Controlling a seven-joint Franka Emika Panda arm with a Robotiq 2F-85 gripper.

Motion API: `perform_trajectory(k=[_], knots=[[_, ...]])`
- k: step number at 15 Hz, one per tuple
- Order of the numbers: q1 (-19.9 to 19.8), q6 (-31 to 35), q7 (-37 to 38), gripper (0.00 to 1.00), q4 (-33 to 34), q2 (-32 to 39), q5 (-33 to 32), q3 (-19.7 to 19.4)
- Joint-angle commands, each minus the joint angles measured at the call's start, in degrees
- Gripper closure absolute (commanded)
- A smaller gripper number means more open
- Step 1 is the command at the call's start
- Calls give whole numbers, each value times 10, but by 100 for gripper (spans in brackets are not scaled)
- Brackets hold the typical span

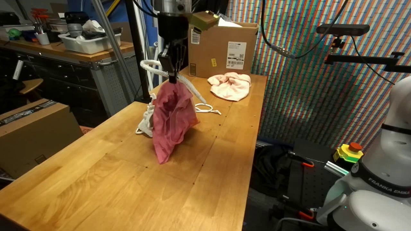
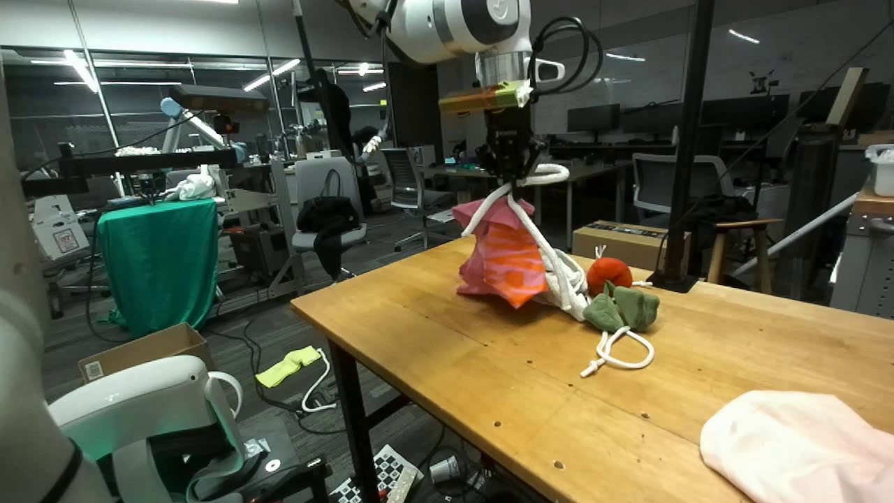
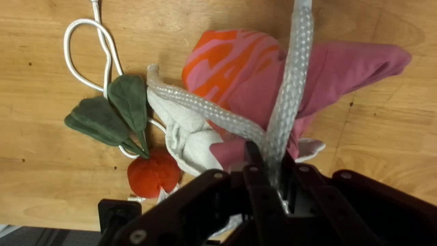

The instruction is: Separate the heap of things

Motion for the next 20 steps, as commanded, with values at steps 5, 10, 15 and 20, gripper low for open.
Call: perform_trajectory(k=[5,10,15,20], knots=[[26,8,37,92,34,-31,9,34],[55,21,75,92,46,-22,22,64],[94,58,154,92,50,7,7,88],[140,127,286,93,59,60,-27,84]])
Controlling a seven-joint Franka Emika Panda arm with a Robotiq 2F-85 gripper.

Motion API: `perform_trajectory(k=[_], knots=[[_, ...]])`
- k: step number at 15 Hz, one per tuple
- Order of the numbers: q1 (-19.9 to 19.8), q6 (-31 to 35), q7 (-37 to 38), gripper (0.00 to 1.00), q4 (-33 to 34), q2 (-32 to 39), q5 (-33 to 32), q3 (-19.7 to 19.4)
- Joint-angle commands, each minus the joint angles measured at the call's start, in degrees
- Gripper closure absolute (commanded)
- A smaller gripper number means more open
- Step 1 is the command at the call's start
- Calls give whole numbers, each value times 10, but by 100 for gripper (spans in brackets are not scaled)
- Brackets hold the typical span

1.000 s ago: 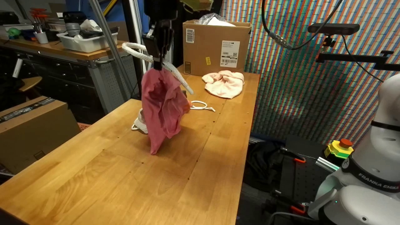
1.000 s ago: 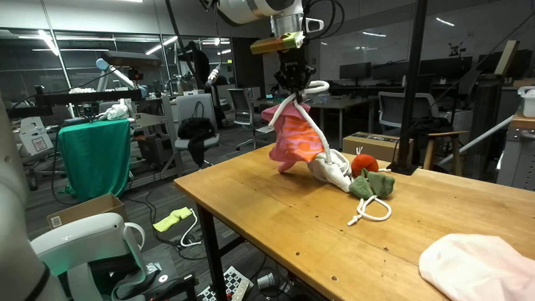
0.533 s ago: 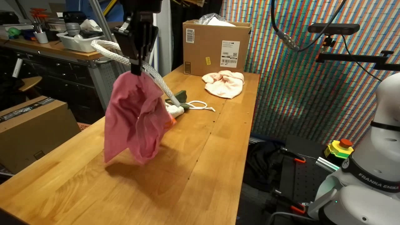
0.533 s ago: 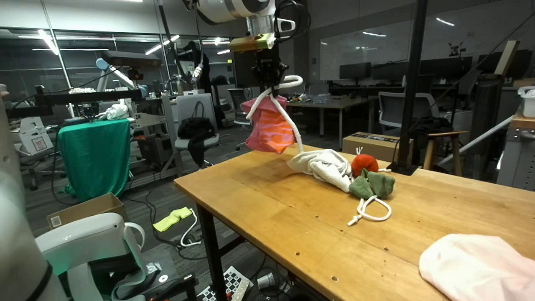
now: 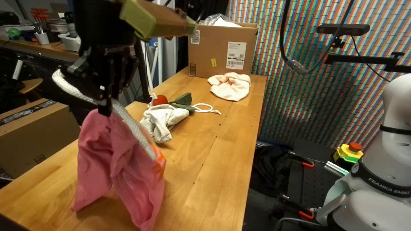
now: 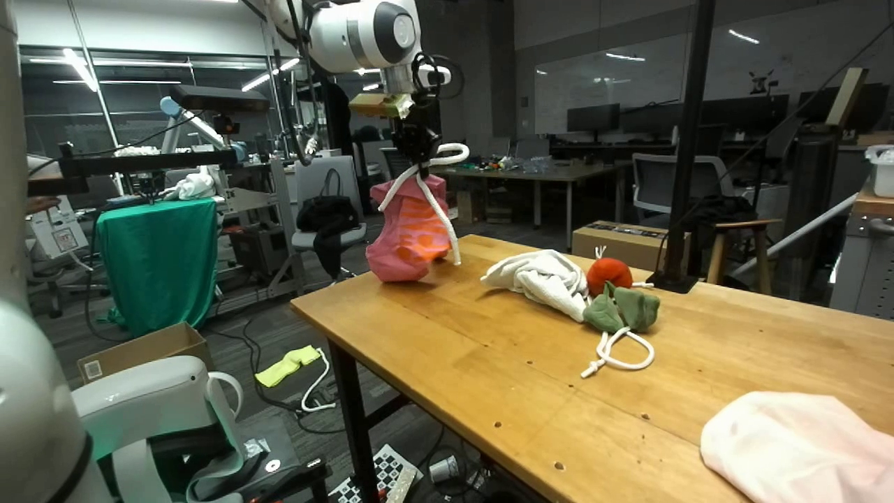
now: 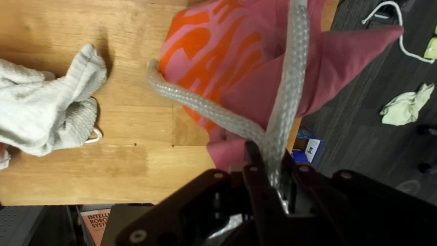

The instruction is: Separate the heap of things

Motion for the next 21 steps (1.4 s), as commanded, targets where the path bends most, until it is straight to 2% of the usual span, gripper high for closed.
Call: perform_trajectory(k=[1,4,9,15,21], knots=[[32,59,106,93,24,44,-36,-9],[59,96,203,93,40,78,-76,-28],[89,117,328,93,82,126,-100,-57],[118,135,450,93,140,175,-128,-93],[157,157,556,93,207,209,-191,-140]])
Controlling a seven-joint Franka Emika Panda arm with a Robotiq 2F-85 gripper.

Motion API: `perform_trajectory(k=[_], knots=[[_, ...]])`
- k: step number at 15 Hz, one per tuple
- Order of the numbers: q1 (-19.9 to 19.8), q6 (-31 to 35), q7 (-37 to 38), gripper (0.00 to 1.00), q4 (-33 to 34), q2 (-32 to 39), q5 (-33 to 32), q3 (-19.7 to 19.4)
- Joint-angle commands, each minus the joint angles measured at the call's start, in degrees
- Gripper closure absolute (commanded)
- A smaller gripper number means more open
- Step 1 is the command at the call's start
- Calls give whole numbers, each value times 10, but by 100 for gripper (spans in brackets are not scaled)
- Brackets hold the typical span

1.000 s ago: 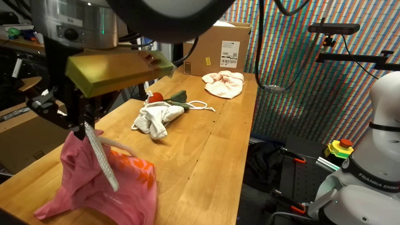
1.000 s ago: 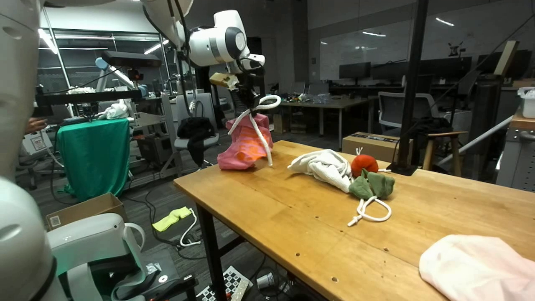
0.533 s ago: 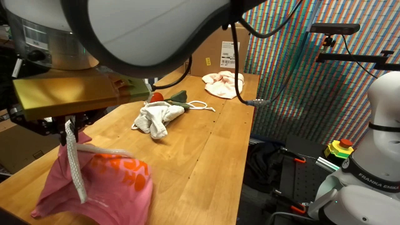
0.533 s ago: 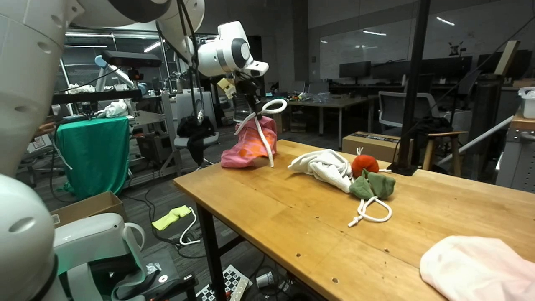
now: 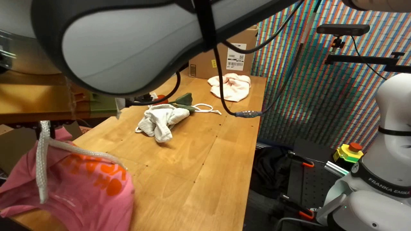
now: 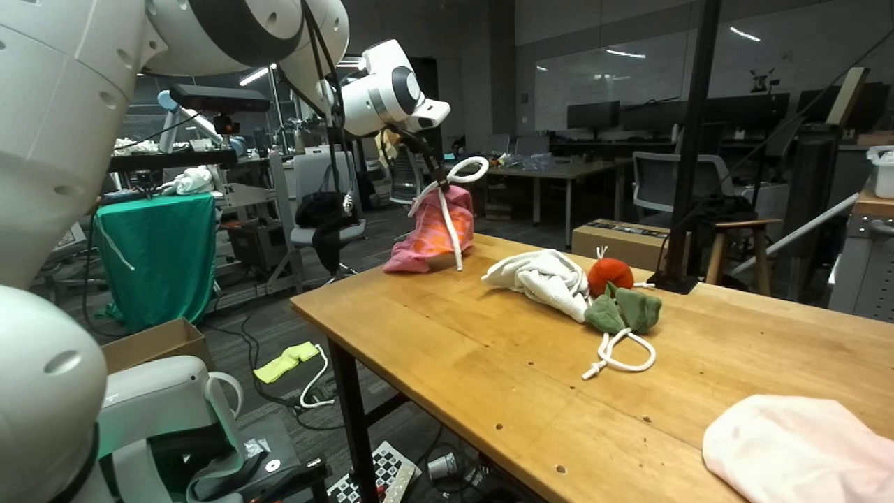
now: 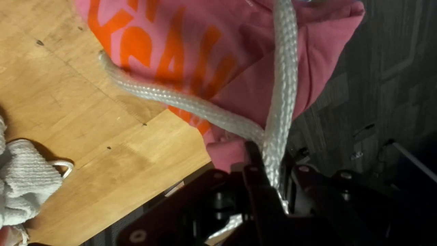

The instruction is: Separate the heap of things

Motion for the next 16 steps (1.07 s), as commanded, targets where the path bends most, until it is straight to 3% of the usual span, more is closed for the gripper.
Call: perform_trajectory(k=[1,6,7,9,16], knots=[[24,11,56,93,61,26,-32,-31],[8,-11,22,91,59,32,-16,-21],[2,-16,10,61,52,31,-9,-16],[-7,-29,-12,53,41,28,0,-10],[-51,-108,-128,1,1,-1,63,23]])
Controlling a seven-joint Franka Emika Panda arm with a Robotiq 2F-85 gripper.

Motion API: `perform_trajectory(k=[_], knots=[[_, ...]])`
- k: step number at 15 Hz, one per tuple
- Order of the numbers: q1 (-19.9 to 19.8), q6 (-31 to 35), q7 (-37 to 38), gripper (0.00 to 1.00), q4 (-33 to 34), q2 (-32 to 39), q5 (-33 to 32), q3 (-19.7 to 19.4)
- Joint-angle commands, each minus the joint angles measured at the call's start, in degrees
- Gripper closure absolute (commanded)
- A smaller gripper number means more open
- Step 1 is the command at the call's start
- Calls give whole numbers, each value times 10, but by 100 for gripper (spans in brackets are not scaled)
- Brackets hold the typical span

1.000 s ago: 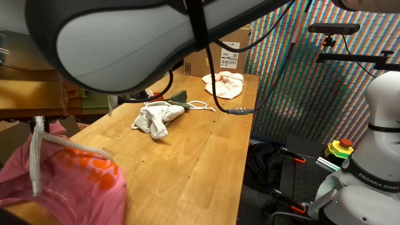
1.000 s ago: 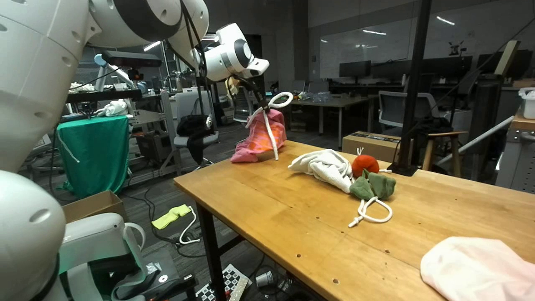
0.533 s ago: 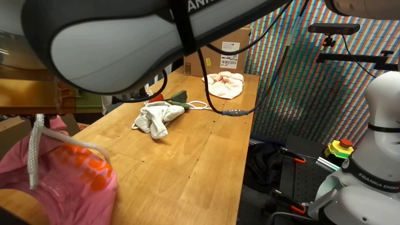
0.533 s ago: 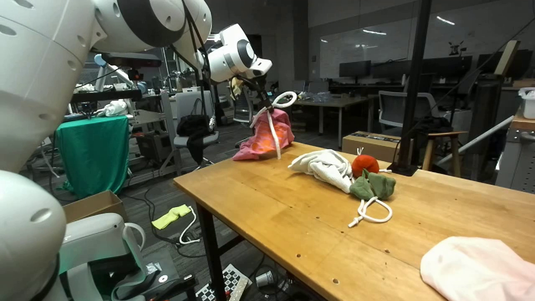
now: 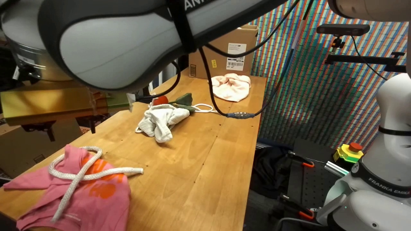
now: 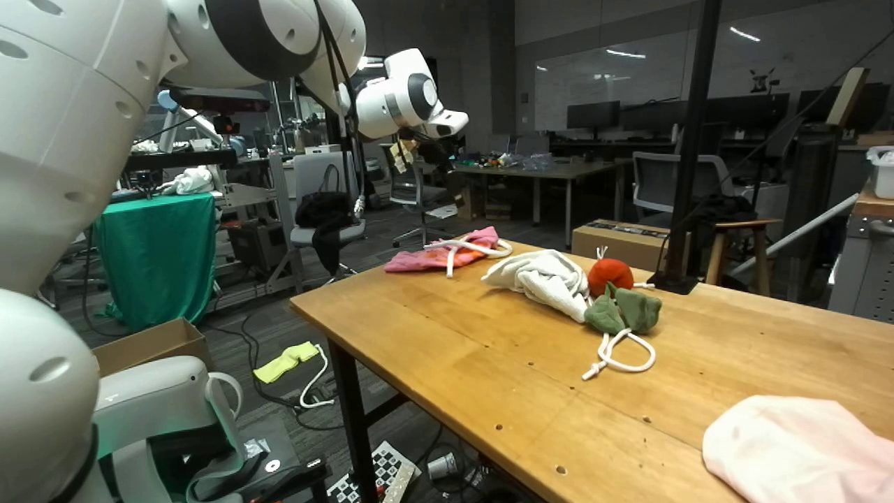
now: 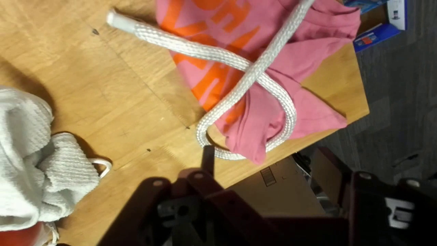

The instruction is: Separate the heap of things

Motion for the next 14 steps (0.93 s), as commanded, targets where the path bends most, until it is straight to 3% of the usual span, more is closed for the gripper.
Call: perform_trajectory(k=[1,5,14], knots=[[-33,-44,-81,0,-39,-35,43,28],[-53,-76,-158,0,-84,-49,63,42],[-26,-62,-207,0,-130,-37,21,34]])
